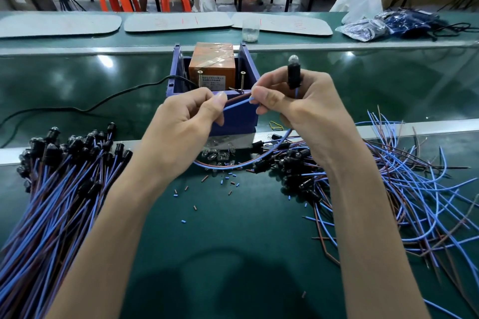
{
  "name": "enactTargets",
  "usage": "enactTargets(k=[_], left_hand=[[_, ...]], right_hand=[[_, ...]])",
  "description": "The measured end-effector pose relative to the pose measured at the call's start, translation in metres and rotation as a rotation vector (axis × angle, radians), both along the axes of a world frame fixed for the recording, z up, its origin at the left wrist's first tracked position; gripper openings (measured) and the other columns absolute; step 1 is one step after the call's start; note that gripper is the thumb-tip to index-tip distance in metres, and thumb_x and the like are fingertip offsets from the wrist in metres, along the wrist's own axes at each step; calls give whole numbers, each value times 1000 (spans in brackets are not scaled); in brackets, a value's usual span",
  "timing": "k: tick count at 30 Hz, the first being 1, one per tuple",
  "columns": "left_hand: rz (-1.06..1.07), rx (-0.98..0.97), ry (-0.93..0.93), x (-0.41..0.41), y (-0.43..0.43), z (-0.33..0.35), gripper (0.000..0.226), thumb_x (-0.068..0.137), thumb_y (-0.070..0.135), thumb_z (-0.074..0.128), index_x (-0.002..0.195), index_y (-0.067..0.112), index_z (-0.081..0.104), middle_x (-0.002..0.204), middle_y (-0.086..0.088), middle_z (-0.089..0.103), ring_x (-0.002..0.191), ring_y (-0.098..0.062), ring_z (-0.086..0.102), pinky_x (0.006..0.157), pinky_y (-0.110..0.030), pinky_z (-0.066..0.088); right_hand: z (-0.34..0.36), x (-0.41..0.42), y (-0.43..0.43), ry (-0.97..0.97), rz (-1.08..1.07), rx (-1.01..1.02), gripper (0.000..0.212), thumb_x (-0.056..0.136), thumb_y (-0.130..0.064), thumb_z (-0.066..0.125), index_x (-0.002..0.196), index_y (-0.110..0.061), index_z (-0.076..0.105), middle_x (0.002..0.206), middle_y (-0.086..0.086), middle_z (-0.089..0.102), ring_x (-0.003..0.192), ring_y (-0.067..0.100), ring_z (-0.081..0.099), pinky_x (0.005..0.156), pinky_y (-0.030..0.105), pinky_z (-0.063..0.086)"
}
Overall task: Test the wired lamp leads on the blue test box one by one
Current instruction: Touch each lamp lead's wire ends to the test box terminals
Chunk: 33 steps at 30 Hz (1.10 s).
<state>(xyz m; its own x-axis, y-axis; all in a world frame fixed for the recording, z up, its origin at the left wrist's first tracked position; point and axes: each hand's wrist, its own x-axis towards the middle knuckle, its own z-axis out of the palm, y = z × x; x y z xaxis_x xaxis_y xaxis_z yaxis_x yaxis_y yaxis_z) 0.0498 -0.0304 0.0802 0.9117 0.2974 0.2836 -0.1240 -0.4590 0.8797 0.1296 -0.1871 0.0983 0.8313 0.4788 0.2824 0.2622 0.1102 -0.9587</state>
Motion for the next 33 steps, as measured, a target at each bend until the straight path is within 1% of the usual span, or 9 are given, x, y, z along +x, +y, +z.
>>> enactTargets(k=[3, 5, 8, 12, 16, 21, 24, 29, 33], left_hand=[[-32, 4, -25, 0, -4, 0, 34, 89, 43, 50, 62, 22, 55, 44, 12, 31, 42, -7, 24, 42, -19, 20], [-47, 18, -35, 0, -6, -1, 35, 95, 37, 54, 65, 20, 57, 44, 12, 32, 41, -6, 22, 41, -17, 19], [-55, 38, -38, -1, -8, -1, 31, 97, 31, 53, 68, 20, 60, 42, 12, 33, 42, -6, 22, 41, -15, 20], [-36, 97, -40, -3, -9, 0, 30, 95, 31, 55, 69, 19, 63, 41, 11, 30, 40, -8, 24, 41, -13, 18], [-27, 132, -24, -5, -8, 2, 30, 93, 32, 58, 68, 18, 64, 43, 9, 31, 40, -8, 25, 41, -14, 19], [0, 168, -12, -6, -8, 4, 31, 93, 28, 60, 63, 17, 63, 38, 10, 31, 38, -9, 27, 40, -13, 19], [10, 183, -10, -6, -8, 4, 31, 92, 26, 61, 62, 17, 63, 38, 10, 32, 37, -8, 28, 39, -13, 20], [37, 191, 9, -6, -7, 5, 31, 92, 26, 61, 62, 18, 62, 37, 10, 33, 37, -8, 30, 39, -12, 21], [50, 200, 9, -5, -8, 7, 32, 92, 26, 61, 61, 20, 62, 36, 10, 33, 37, -8, 30, 39, -12, 21]], right_hand=[[-1, 1, 0, -15, 25, -1, 15, 84, 2, 68, 75, -10, 66, 60, -6, 69, 54, 3, 64, 45, 5, 39], [-1, 1, -1, -30, 37, -11, 14, 84, 2, 68, 76, -9, 67, 60, -6, 69, 54, 3, 64, 47, 5, 40], [-3, 3, 0, -67, 44, -57, 14, 85, -1, 68, 77, -12, 67, 61, -8, 68, 57, 3, 63, 55, 7, 44], [-6, 5, 0, -117, 41, -149, 15, 85, -6, 70, 75, -17, 67, 62, -10, 65, 61, 3, 58, 61, 10, 43], [-8, 6, 0, -130, 19, -184, 16, 84, -6, 70, 74, -17, 67, 64, -9, 66, 63, 6, 58, 70, 18, 50], [-12, 6, 7, -131, -60, -220, 22, 83, -5, 70, 68, -21, 67, 61, -10, 65, 60, 5, 59, 67, 20, 51], [-14, 6, 11, -126, -87, -225, 24, 82, -5, 70, 66, -22, 66, 60, -10, 65, 63, 7, 61, 72, 28, 54], [-16, 6, 15, -96, -124, -222, 28, 82, -6, 70, 61, -25, 66, 58, -12, 63, 63, 7, 61, 74, 33, 54], [-15, 5, 17, -69, -178, -245, 28, 82, -7, 70, 60, -24, 66, 57, -11, 64, 63, 6, 61, 73, 30, 55]])
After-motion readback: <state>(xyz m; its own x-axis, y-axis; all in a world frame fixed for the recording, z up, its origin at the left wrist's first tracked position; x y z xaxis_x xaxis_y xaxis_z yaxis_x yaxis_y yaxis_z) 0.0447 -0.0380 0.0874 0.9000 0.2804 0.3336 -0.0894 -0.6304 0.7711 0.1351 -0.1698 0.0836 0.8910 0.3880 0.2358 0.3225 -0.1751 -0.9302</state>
